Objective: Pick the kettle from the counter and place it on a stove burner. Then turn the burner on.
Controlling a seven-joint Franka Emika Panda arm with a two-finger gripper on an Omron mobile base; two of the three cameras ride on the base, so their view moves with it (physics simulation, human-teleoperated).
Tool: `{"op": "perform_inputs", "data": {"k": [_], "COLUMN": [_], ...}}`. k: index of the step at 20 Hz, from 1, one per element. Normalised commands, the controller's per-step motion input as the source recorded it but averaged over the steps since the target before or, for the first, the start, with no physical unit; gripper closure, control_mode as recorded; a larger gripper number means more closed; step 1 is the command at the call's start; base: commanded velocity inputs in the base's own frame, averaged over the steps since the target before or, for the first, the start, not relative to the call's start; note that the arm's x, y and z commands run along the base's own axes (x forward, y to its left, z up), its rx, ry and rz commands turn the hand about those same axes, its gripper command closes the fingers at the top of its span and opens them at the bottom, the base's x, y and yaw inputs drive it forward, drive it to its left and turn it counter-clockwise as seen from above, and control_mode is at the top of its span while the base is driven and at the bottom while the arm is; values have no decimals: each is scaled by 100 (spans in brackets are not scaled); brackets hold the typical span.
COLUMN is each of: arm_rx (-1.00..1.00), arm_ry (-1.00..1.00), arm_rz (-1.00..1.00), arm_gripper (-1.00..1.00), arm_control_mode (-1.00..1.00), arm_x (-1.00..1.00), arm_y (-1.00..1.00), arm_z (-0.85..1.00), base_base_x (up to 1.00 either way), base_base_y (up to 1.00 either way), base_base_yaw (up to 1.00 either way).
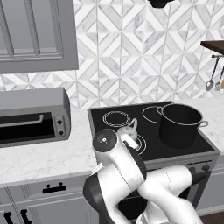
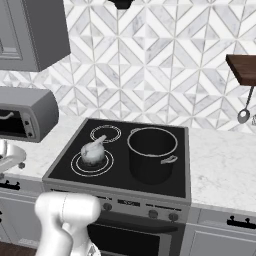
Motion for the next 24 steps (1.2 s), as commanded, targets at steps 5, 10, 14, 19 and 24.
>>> {"op": "perform_inputs", "data": {"k": [5, 10, 14, 19, 24], "arm_rx": [-20, 11, 30, 28, 26], "arm_ry": [-6, -14, -24, -28, -31], "arm_rz": [8, 1, 0, -1, -2], "arm_gripper": [-100, -100, -100, -100, -100], "arm_control_mode": [-100, -100, -100, -100, -100], "arm_x": [-25, 0, 0, 0, 0], "arm_y": [81, 23, -1, -6, -7], "arm_z": [-90, -76, -72, -45, -32], "base_base_x": [0, 0, 0, 0, 0], "base_base_y": [0, 0, 0, 0, 0], "base_base_yaw": [0, 0, 0, 0, 0]}}
